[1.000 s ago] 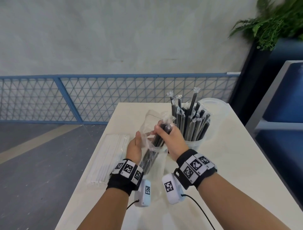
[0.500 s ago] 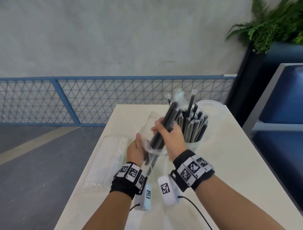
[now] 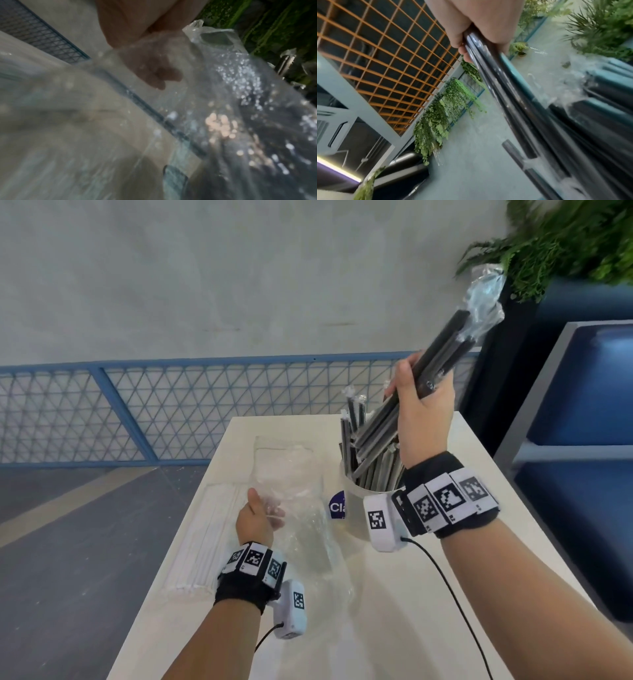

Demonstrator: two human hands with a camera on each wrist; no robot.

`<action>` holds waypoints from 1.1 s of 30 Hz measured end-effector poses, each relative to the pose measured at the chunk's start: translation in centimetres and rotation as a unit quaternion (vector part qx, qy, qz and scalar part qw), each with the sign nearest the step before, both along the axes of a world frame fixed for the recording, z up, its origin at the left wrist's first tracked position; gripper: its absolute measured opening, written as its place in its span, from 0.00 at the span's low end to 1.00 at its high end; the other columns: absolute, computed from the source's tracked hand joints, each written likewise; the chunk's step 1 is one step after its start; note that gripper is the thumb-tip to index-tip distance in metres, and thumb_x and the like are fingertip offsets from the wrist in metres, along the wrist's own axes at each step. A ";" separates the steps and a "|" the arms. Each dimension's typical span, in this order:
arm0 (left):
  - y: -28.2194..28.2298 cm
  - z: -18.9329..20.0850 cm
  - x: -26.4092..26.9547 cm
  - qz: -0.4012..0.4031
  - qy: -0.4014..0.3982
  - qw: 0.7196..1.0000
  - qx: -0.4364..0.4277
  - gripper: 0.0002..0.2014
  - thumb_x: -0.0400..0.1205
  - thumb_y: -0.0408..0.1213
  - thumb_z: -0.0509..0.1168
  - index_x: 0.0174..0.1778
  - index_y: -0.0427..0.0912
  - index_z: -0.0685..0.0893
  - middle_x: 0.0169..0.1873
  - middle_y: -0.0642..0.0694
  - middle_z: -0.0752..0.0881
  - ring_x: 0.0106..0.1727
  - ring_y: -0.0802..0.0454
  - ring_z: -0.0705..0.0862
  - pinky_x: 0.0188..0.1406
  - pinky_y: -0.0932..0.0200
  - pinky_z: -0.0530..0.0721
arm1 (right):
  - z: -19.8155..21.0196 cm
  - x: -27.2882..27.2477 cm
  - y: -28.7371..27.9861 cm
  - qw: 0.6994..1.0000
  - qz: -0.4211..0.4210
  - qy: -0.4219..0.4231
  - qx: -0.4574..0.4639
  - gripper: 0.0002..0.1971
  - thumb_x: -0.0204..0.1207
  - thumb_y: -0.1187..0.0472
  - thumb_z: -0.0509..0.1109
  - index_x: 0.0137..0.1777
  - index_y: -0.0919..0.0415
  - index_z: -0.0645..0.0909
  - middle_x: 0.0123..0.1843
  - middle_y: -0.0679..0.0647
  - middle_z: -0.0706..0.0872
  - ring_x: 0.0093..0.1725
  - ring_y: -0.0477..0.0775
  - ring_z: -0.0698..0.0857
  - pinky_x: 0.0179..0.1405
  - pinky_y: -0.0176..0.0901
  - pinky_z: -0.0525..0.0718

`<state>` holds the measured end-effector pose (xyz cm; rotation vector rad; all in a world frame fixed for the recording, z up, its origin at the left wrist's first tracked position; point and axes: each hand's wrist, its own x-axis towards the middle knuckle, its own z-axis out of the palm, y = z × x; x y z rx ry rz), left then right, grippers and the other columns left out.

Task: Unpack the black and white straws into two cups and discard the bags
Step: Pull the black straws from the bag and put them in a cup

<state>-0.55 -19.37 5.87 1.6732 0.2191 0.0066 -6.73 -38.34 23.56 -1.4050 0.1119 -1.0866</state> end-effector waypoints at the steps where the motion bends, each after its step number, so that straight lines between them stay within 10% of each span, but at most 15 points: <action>1: 0.2 -0.1 0.1 0.007 0.001 1.000 -0.003 0.31 0.87 0.52 0.41 0.34 0.39 0.83 0.26 0.43 0.84 0.21 0.49 0.81 0.33 0.56 0.81 | -0.3 0.1 0.0 1.000 0.001 0.014 -0.011 0.07 0.78 0.61 0.66 0.45 0.48 0.73 0.38 0.52 0.81 0.36 0.45 0.81 0.44 0.37 0.81; 4: 0.4 -0.3 0.2 0.023 -0.004 1.000 -0.014 0.31 0.87 0.52 0.41 0.31 0.43 0.84 0.24 0.44 0.84 0.20 0.51 0.82 0.36 0.54 0.82 | -2.4 0.9 0.8 0.992 0.020 0.103 -0.063 0.04 0.78 0.62 0.67 0.49 0.53 0.76 0.39 0.40 0.80 0.36 0.28 0.80 0.40 0.17 0.76; 7: 0.1 -0.2 0.1 0.021 -0.001 0.999 -0.044 0.31 0.87 0.52 0.42 0.31 0.42 0.84 0.19 0.48 0.84 0.16 0.54 0.81 0.32 0.57 0.82 | -5.5 1.9 1.5 0.976 0.043 0.194 -0.089 0.10 0.78 0.63 0.67 0.57 0.64 0.78 0.42 0.44 0.82 0.40 0.37 0.80 0.38 0.13 0.74; 13: 0.0 -0.2 -0.2 0.018 -0.005 0.996 -0.087 0.32 0.88 0.52 0.41 0.39 0.35 0.85 0.24 0.43 0.84 0.16 0.57 0.80 0.19 0.66 0.78 | -11.4 3.0 1.7 0.923 0.091 0.366 -0.074 0.08 0.79 0.63 0.65 0.55 0.66 0.77 0.43 0.54 0.81 0.46 0.54 0.80 0.55 0.47 0.79; 17: 0.1 -0.3 -0.2 0.018 -0.006 0.992 -0.122 0.33 0.87 0.54 0.41 0.41 0.35 0.85 0.20 0.47 0.84 0.18 0.56 0.81 0.22 0.65 0.80 | -11.5 3.1 1.7 0.897 0.078 0.421 -0.105 0.08 0.78 0.61 0.66 0.54 0.62 0.74 0.48 0.56 0.83 0.50 0.57 0.81 0.50 0.42 0.76; 22: 0.1 0.3 -0.6 0.039 0.004 0.977 -0.212 0.33 0.85 0.58 0.42 0.36 0.38 0.84 0.22 0.47 0.84 0.21 0.56 0.82 0.27 0.59 0.85 | -10.4 0.0 2.1 0.929 0.057 0.316 -0.184 0.43 0.73 0.58 0.73 0.81 0.60 0.50 0.82 0.54 0.61 0.80 0.50 0.62 0.74 0.32 0.58; 28: -0.5 0.0 -1.7 0.059 0.022 0.960 -0.274 0.34 0.84 0.60 0.39 0.38 0.37 0.81 0.28 0.44 0.82 0.28 0.49 0.80 0.32 0.55 0.87 | -13.8 -6.7 1.2 0.931 0.020 0.167 -0.325 0.28 0.78 0.55 0.66 0.75 0.60 0.64 0.75 0.51 0.69 0.76 0.37 0.64 0.76 0.27 0.61; 33: -1.5 -0.6 -3.3 0.062 0.045 0.948 -0.310 0.36 0.83 0.62 0.36 0.41 0.41 0.83 0.30 0.40 0.82 0.30 0.47 0.85 0.43 0.49 0.86 | -19.0 -9.5 -0.5 0.918 0.097 0.366 -0.121 0.33 0.68 0.35 0.67 0.70 0.51 0.67 0.69 0.48 0.73 0.70 0.44 0.74 0.64 0.41 0.77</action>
